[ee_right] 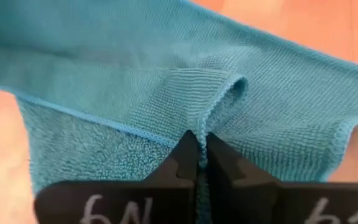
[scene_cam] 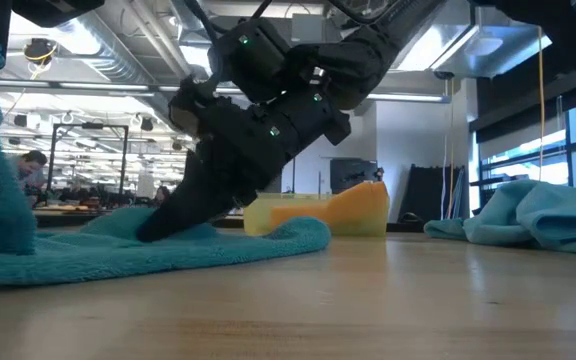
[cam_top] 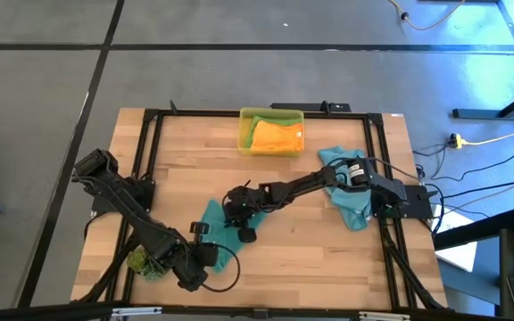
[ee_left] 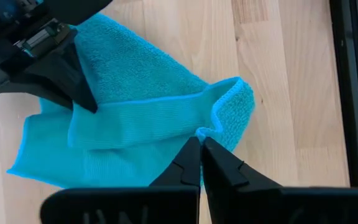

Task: Fold microfiber towels
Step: Fold the left blue microfiber cloth

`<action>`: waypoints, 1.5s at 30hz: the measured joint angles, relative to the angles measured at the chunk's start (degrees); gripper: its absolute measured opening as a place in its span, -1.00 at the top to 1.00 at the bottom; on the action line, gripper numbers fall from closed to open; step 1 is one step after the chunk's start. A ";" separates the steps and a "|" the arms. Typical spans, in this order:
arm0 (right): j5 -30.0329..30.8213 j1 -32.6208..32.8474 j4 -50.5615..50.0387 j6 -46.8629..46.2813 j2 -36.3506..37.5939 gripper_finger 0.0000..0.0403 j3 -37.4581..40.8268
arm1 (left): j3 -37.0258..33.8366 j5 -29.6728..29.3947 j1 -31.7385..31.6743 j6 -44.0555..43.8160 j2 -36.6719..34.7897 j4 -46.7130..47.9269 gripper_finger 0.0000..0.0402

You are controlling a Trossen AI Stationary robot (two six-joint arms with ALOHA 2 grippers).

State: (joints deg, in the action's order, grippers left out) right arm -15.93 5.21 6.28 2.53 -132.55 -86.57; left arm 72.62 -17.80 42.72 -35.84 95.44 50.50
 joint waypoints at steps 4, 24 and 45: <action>-0.40 0.00 -0.83 -0.77 0.00 0.92 -2.19 | 0.00 0.00 0.00 0.08 0.00 0.01 1.00; 7.25 -0.17 -28.38 2.05 4.59 0.94 -7.66 | 0.02 -2.22 0.92 -0.06 0.02 1.80 1.00; 7.33 0.66 -33.47 2.37 6.49 0.63 -7.67 | 0.02 -7.28 0.96 -0.05 0.02 1.29 1.00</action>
State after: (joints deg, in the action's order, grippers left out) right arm -8.60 5.87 -27.18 4.90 -126.06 -94.24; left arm 72.64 -25.08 43.68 -35.89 95.46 51.79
